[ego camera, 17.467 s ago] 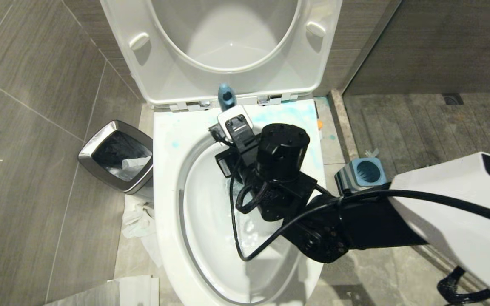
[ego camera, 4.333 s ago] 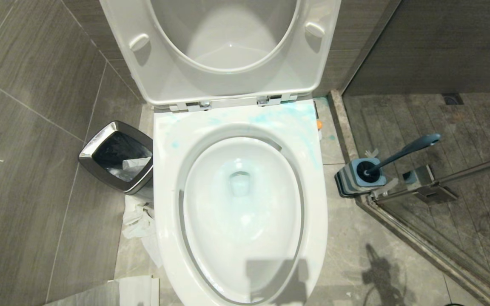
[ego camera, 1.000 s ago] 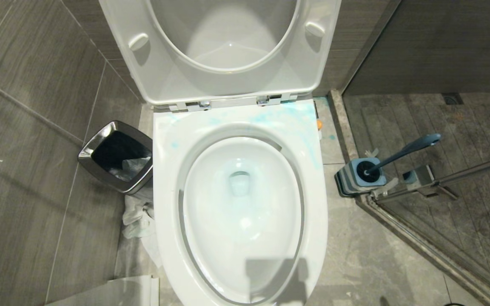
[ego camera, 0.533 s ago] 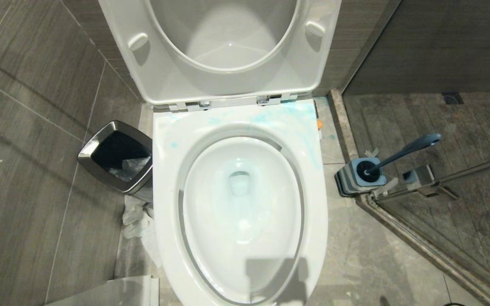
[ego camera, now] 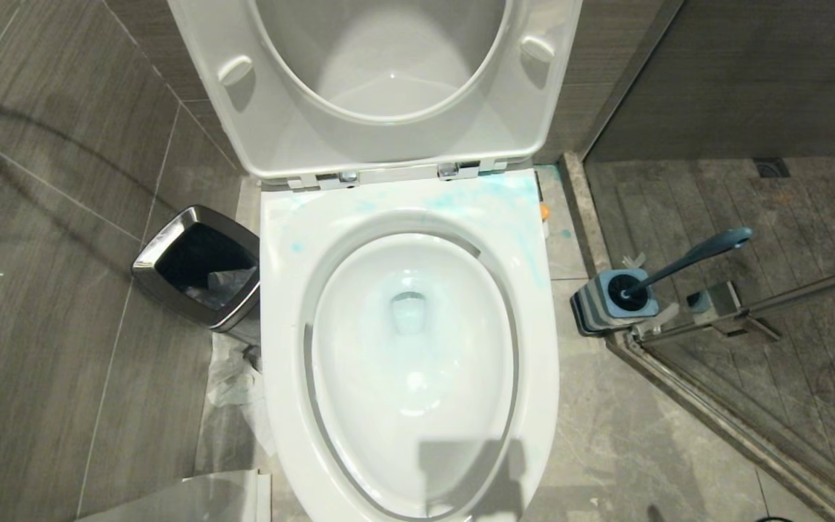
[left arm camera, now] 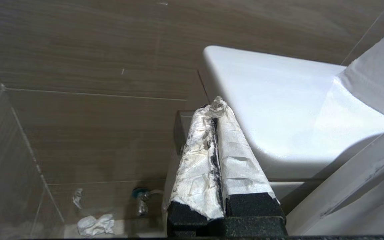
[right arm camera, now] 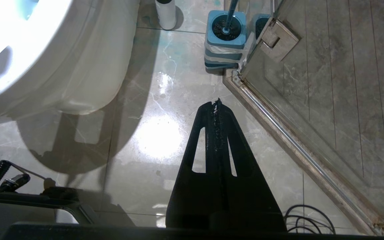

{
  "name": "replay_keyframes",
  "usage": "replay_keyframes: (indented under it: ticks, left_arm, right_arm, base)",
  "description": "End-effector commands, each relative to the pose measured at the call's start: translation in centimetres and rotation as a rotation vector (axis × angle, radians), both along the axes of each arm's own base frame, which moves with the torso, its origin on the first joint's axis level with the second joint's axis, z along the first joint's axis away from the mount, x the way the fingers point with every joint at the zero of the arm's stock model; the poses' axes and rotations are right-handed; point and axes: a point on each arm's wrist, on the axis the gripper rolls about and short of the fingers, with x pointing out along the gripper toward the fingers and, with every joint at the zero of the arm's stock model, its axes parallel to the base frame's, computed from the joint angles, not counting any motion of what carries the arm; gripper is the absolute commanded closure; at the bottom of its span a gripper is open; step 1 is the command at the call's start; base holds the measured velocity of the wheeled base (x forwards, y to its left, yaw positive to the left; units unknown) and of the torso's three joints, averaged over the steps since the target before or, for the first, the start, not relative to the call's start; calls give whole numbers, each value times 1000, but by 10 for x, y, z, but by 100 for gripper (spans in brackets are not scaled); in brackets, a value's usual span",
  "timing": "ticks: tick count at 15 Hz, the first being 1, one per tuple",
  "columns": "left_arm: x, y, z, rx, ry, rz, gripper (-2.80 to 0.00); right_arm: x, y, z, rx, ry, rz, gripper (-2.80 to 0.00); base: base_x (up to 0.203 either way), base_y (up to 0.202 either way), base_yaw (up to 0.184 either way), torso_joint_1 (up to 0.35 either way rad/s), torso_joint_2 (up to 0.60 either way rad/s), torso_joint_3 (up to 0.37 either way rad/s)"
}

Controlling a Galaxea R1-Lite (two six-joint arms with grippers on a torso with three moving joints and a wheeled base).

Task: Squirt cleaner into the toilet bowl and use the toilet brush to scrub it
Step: Flush the toilet

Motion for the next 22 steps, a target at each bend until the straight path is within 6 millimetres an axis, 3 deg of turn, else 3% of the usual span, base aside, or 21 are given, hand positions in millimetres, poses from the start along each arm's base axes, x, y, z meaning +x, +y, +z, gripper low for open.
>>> replay_keyframes:
  ticks: [1,14,18,22]
  left_arm:
    - [16,-4,-8,-2,13,-14,0]
    - [68,-15,-43,-17,100,-18,0]
    - [96,-17,-65,15,150,-1,0]
    - [109,-27,-76,28,164,-18,0]
  right_arm:
    - [0,0,0,-1,2,1,0]
    - [0,0,0,-1,2,1,0]
    - [0,0,0,-1,2,1,0]
    - [0,0,0,-1,2,1,0]
  base:
    - [0,0,0,0,0,0]
    - [0,0,0,0,0,0]
    - [0,0,0,0,0,0]
    - [0,0,0,0,0,0]
